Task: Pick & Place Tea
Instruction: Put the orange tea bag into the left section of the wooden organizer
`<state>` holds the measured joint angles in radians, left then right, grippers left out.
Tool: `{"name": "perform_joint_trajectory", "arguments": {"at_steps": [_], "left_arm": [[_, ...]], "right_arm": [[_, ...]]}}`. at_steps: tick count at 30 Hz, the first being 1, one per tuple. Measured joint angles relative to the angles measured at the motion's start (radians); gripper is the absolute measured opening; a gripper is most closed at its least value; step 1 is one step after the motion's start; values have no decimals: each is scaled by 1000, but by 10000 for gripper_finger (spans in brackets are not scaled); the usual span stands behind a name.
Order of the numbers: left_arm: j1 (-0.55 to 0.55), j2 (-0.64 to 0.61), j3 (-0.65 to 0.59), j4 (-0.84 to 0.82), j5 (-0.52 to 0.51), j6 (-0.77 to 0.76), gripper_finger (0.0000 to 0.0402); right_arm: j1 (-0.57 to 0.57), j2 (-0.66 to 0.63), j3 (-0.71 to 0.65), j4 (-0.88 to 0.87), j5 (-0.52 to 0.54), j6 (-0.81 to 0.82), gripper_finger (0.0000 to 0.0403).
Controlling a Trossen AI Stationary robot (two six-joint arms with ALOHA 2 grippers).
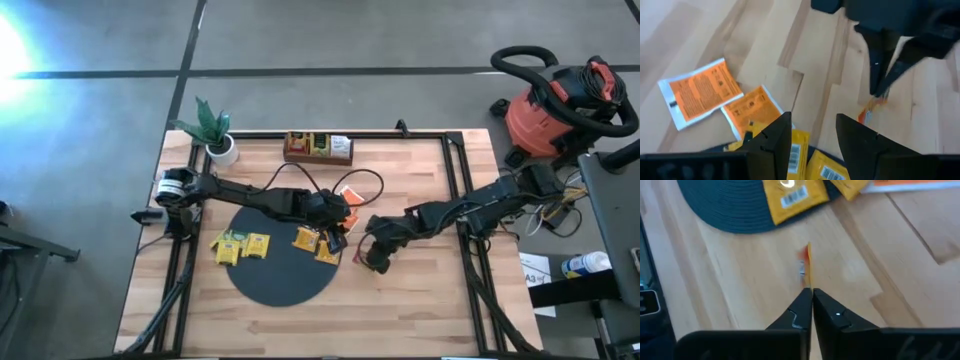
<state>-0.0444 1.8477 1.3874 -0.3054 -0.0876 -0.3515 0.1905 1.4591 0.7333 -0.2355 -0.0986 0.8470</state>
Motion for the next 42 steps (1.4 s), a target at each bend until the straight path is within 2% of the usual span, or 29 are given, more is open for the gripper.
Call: {"name": "perform_joint_trajectory", "arguments": {"at_steps": [6, 10, 13, 16, 20, 23, 26, 30, 36, 42], "left_arm": [[0, 1, -35, 47, 20, -19, 149], [-1, 1, -66, 109, 39, -40, 149], [-2, 1, -85, 132, 89, -50, 149], [-10, 2, -87, 140, 151, -27, 149], [-21, 7, -89, 176, 185, 45, 149], [-19, 21, -105, 252, 196, 96, 149], [-18, 51, -120, 320, 262, 116, 149], [-23, 113, -123, 360, 345, 114, 149], [-36, 198, -98, 354, 360, 115, 149], [-37, 220, -93, 350, 380, 69, 149]], "right_arm": [[1, 52, 39, -1, 1, -24, 84], [2, 59, 61, -2, 39, -14, 118], [19, 41, 67, -3, 112, 94, 125], [60, 23, 66, -18, 168, 277, 124], [132, 27, 57, -48, 177, 570, 124], [183, 31, 41, -50, 178, 719, 130], [223, 31, 30, -51, 214, 833, 136], [258, 45, 28, -46, 233, 907, 145], [270, 142, 27, 17, 230, 977, 174], [270, 205, 30, 28, 248, 1016, 199]]}}
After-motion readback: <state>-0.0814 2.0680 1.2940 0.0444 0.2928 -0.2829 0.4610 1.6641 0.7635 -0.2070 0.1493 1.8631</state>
